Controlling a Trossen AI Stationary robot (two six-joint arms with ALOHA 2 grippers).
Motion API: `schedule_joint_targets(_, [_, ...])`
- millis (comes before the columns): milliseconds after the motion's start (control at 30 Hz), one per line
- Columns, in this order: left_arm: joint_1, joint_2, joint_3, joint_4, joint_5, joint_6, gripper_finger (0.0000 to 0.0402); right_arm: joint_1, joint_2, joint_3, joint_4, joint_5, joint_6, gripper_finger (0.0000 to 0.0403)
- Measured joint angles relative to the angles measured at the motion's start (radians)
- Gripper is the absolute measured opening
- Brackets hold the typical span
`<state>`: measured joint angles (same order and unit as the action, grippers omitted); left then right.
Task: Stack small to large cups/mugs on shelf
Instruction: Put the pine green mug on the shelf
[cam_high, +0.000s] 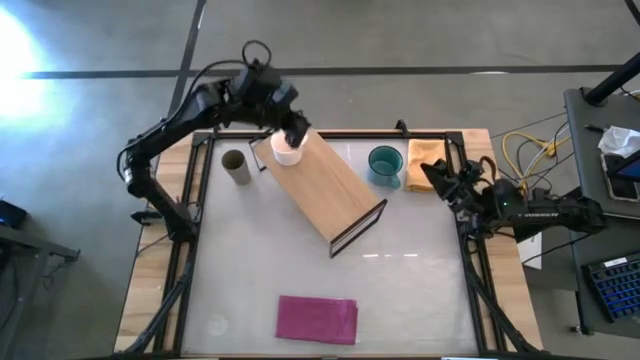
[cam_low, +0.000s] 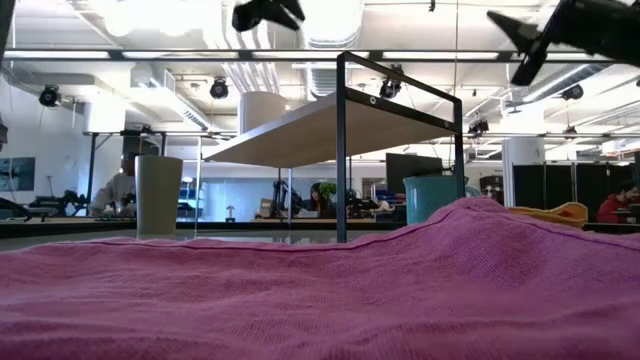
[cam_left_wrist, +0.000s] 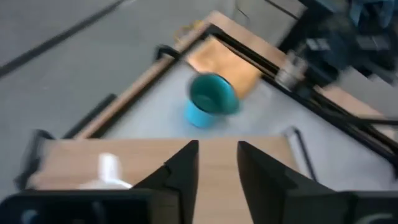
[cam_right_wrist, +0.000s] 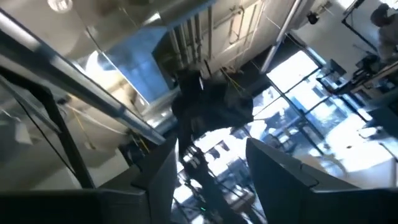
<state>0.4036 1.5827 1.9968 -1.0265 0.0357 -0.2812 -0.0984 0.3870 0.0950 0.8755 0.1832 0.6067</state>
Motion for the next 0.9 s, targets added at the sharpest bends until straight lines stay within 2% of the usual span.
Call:
schedule_joint_targets(67, [-0.049, -0.021, -0.014, -0.010, 0.000, -0.002, 0.0112, 0.002, 0.000, 0.028, 0.001, -0.051, 0.093, 0.0183])
schedule_joint_targets(133, [-0.096, -0.044, -0.022, -0.025, -0.004, -0.011, 0.0125, 0.002, 0.006, 0.055, -0.009, -0.091, 0.101, 0.0183])
schedule_joint_targets(200, [-0.143, -0.061, -0.023, -0.027, -0.011, -0.032, 0.0132, 0.002, 0.019, 0.091, -0.011, -0.078, 0.080, 0.0183])
schedule_joint_targets(267, [-0.187, -0.075, -0.023, -0.034, -0.016, -0.057, 0.0136, 0.002, 0.036, 0.131, -0.034, -0.027, 0.026, 0.0183])
schedule_joint_targets(367, [-0.249, -0.084, -0.023, -0.032, -0.042, -0.103, 0.0137, 0.002, 0.055, 0.193, -0.147, -0.022, -0.064, 0.0183])
schedule_joint_targets(433, [-0.281, -0.094, -0.024, -0.035, -0.047, -0.119, 0.0137, 0.002, 0.089, 0.240, -0.169, -0.037, -0.094, 0.0183])
schedule_joint_targets(500, [-0.311, -0.098, -0.024, -0.033, -0.050, -0.132, 0.0137, 0.002, 0.134, 0.285, -0.169, -0.096, -0.168, 0.0183])
schedule_joint_targets(567, [-0.334, -0.100, -0.024, -0.036, -0.051, -0.133, 0.0137, 0.000, 0.190, 0.355, -0.249, -0.108, -0.208, 0.0183])
schedule_joint_targets(600, [-0.344, -0.100, -0.024, -0.039, -0.053, -0.133, 0.0137, -0.006, 0.215, 0.406, -0.372, -0.089, -0.205, 0.0183])
schedule_joint_targets(733, [-0.370, -0.093, -0.024, -0.039, -0.093, -0.132, 0.0137, -0.068, 0.342, 0.649, -1.064, 0.078, -0.096, 0.0183])
schedule_joint_targets(900, [-0.371, -0.092, -0.026, -0.090, -0.162, -0.132, 0.0137, -0.134, 0.507, 0.918, -1.720, 0.252, 0.057, 0.0187])
